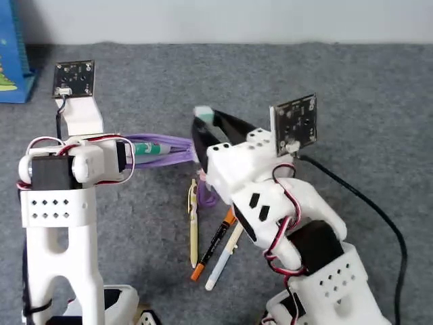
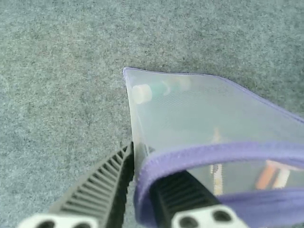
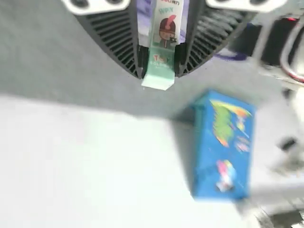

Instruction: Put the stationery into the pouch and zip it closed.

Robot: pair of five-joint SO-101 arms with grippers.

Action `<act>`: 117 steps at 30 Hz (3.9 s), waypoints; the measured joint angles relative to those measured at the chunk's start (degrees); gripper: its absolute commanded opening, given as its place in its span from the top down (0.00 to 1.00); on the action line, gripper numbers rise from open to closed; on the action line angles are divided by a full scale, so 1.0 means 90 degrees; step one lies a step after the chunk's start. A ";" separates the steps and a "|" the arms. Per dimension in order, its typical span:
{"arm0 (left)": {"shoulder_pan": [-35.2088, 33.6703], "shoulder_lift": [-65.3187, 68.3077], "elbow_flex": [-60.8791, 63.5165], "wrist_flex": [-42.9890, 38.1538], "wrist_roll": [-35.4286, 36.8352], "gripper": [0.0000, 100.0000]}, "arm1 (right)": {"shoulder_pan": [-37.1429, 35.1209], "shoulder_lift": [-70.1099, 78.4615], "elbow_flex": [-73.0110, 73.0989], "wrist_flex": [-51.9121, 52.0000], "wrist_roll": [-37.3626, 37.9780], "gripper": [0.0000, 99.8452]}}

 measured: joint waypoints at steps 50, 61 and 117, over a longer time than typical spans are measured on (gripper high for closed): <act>0.0039 0.0010 0.0166 -0.0029 0.0010 0.99 | -0.0879 0.1162 0.3282 -0.6095 0.1690 0.92; 0.0000 0.0010 0.0166 -0.0029 0.0000 0.99 | -0.0879 -0.0215 0.3282 -0.3722 0.1133 0.77; -0.0684 0.0010 0.0225 -0.0039 0.0000 0.99 | 0.1319 0.4650 0.2032 0.0977 -0.1592 0.78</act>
